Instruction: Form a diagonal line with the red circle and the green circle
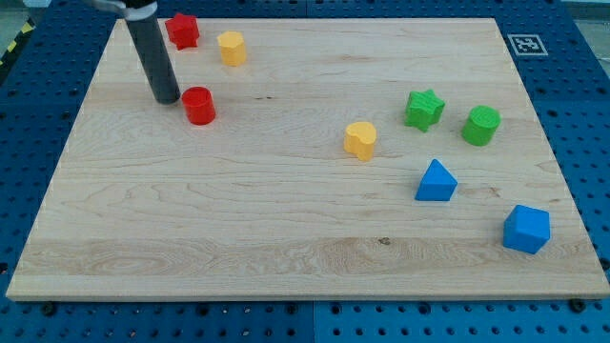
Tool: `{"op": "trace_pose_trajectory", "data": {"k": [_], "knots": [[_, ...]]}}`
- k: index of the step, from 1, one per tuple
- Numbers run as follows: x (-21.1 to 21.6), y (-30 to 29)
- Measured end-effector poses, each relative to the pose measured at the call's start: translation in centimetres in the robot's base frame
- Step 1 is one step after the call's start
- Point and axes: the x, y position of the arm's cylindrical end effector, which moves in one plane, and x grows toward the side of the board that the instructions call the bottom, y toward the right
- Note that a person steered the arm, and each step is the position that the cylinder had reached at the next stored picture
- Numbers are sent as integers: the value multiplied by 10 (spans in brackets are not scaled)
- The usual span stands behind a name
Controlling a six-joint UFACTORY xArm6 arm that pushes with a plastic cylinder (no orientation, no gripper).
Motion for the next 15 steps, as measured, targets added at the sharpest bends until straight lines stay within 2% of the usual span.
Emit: {"op": "trace_pose_trajectory", "data": {"k": [1, 4, 6, 8, 10, 13, 14, 15], "knots": [[22, 0], [23, 22], [18, 64], [13, 63], [-10, 64], [-22, 101], [-24, 105], [-9, 134]]}}
